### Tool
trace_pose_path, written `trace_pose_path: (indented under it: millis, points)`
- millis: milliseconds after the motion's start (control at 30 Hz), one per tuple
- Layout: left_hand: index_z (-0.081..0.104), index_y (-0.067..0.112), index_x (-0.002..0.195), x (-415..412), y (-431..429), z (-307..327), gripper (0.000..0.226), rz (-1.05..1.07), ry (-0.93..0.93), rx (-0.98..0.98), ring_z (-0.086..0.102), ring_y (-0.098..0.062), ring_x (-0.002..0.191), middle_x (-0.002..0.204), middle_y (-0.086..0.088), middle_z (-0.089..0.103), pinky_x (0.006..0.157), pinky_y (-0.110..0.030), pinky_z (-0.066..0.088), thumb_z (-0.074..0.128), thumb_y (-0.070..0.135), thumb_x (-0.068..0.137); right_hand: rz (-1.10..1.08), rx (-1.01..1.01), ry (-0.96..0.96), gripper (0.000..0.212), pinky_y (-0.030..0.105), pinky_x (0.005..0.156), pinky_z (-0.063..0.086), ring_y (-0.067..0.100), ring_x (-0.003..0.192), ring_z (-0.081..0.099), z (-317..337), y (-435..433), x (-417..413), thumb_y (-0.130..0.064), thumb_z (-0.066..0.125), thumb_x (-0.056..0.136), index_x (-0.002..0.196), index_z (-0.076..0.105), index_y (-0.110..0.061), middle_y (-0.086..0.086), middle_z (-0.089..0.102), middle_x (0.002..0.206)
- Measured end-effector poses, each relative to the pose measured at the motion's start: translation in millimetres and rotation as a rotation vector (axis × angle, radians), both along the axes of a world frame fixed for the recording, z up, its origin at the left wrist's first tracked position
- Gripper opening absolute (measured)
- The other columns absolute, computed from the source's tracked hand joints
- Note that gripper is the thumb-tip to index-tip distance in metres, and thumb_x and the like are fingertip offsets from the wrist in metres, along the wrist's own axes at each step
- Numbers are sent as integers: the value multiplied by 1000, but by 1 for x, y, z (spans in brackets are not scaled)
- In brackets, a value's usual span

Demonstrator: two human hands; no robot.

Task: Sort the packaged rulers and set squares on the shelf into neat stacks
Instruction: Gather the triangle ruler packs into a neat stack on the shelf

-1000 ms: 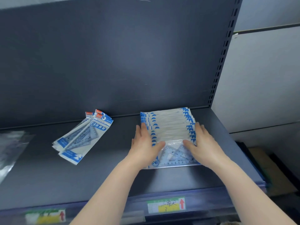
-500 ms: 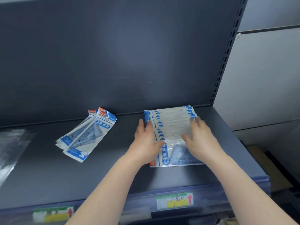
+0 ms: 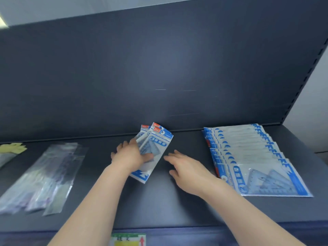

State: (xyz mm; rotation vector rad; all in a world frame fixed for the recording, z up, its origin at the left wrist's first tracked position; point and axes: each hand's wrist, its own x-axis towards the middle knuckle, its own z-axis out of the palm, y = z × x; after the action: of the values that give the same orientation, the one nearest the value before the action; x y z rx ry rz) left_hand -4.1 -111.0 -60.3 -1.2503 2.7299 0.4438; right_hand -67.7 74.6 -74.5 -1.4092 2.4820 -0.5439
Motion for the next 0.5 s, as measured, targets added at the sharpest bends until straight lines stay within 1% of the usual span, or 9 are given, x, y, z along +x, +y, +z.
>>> trace_pose_path:
  millis: [67, 133, 200, 267, 300, 367, 433, 467, 500]
  points:
    - [40, 22, 135, 5, -9, 0, 91, -24, 16, 51, 42, -28, 127, 134, -3, 51, 100, -43, 41, 70, 71, 65, -6, -17, -15, 53, 36, 116, 25, 17, 146, 17, -3, -19, 8, -19, 45, 97, 147, 31, -23, -6, 32, 153]
    - [41, 22, 130, 7, -18, 2, 94, -51, -18, 43, 42, -26, 125, 130, 0, 51, 96, -42, 42, 74, 72, 57, -18, -24, -7, 49, 42, 115, 24, 16, 143, 21, -6, -33, 14, -18, 45, 96, 143, 36, -24, -7, 36, 149]
    - [43, 21, 126, 6, -29, 5, 103, -37, -18, 75, 44, -26, 123, 128, -1, 50, 96, -42, 45, 82, 70, 43, -28, -15, 2, 46, 45, 118, 18, 13, 144, 19, -9, -41, 19, -17, 45, 95, 140, 42, -29, -11, 34, 149]
    - [48, 19, 113, 4, -38, 9, 104, -11, 45, 180, 55, -25, 111, 118, 0, 56, 89, -42, 52, 85, 65, 27, -54, -24, -17, 46, 43, 118, 12, 11, 145, 16, -9, -46, 23, -16, 45, 96, 138, 45, -33, -14, 35, 149]
    - [50, 18, 104, 4, -40, 11, 96, -5, 75, 236, 59, -24, 102, 110, 0, 60, 83, -42, 56, 88, 59, 26, -61, -36, -24, 44, 42, 117, 12, 10, 145, 17, -9, -46, 24, -16, 45, 96, 136, 47, -34, -14, 38, 147]
    - [54, 17, 93, 3, -40, 14, 74, -1, 108, 349, 66, -22, 88, 96, -1, 66, 73, -42, 60, 95, 43, 38, -68, -35, -34, 42, 39, 117, 13, 7, 143, 21, -10, -46, 26, -16, 45, 95, 133, 50, -32, -15, 41, 144]
    - [59, 16, 92, 2, -41, 13, 64, -14, 124, 412, 69, -22, 82, 91, -2, 70, 71, -44, 61, 96, 35, 43, -81, -40, -54, 42, 38, 118, 14, 7, 141, 24, -10, -44, 27, -16, 47, 95, 133, 50, -31, -16, 39, 146]
    - [61, 17, 93, 1, -41, 12, 61, -28, 135, 419, 69, -22, 82, 91, -1, 70, 72, -44, 61, 95, 35, 45, -106, -59, -67, 42, 37, 119, 18, 9, 140, 29, -11, -44, 27, -17, 48, 94, 134, 49, -29, -15, 40, 146]
    - [63, 18, 94, 0, -41, 11, 58, -51, 149, 416, 69, -21, 82, 91, 0, 70, 73, -42, 61, 93, 35, 47, -159, -96, -93, 42, 36, 116, 24, 12, 136, 36, -12, -44, 27, -19, 50, 93, 135, 46, -27, -12, 41, 145]
